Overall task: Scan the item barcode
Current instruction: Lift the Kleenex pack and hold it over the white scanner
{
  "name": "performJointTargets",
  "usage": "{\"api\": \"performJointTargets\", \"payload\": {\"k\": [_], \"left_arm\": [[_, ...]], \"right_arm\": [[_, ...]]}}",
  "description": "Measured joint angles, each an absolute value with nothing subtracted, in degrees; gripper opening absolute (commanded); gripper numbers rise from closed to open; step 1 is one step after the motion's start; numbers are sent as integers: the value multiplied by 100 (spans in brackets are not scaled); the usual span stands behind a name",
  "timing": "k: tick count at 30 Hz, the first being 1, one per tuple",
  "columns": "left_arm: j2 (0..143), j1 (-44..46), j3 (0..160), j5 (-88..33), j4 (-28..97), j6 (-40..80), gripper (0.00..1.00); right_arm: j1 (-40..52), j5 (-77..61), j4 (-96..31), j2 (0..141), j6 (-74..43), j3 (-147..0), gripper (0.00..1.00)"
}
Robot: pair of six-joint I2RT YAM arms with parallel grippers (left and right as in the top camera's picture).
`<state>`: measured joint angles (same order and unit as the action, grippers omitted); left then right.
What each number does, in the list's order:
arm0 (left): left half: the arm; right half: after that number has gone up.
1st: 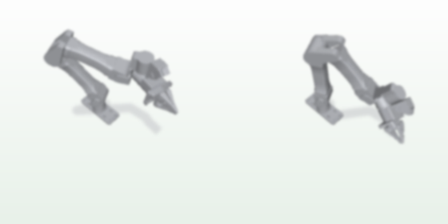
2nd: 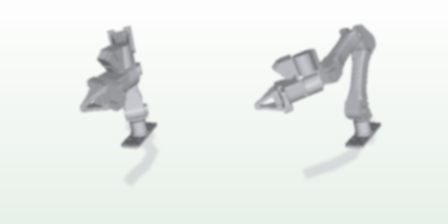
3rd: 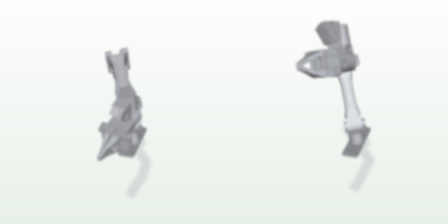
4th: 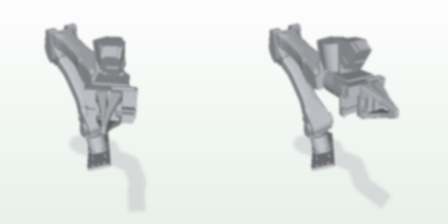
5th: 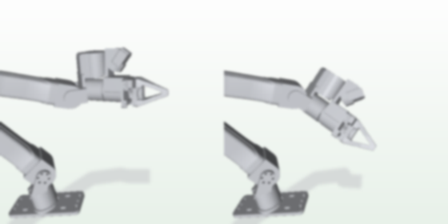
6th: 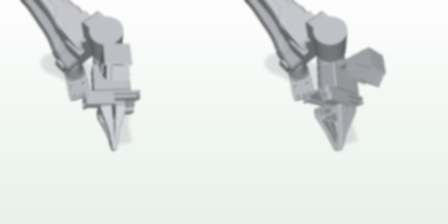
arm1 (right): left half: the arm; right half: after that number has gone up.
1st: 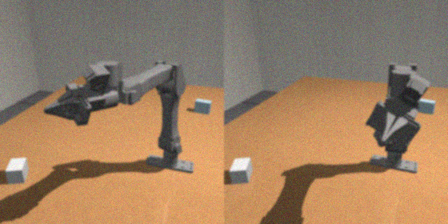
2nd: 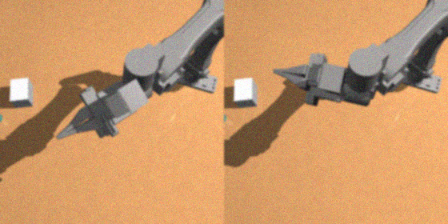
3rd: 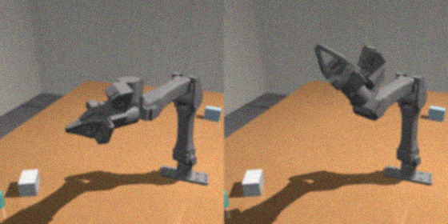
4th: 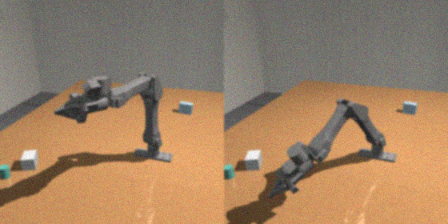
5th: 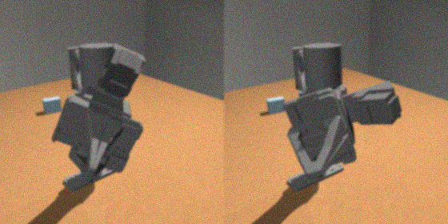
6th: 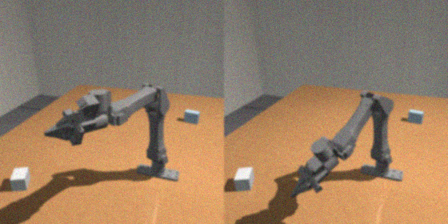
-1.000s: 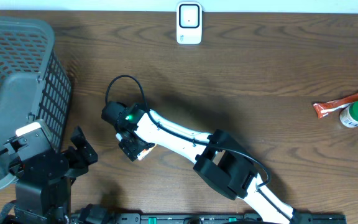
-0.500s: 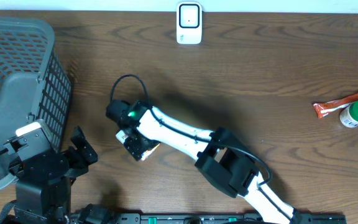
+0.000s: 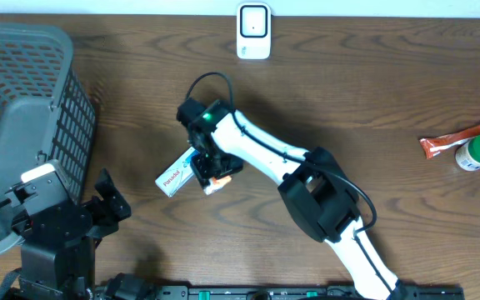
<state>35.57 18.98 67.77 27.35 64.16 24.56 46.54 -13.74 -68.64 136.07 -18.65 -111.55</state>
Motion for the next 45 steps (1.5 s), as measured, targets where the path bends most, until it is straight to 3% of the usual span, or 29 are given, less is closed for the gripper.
{"api": "performJointTargets", "payload": {"k": [15,35,45], "left_arm": [[3557,1898,6777,2733,6418,2456,98],[3557,1898,6777,2733,6416,2456,98],[3557,1898,6777,2733,6416,2458,98]], "right_arm": [[3640,-1743,-9692,13668,-1321,-13185,63],[3020,-2770,-9609,13668,-847,-13222,65],[2639,-2845,-7935,13668,-926,-13242,63]]}}
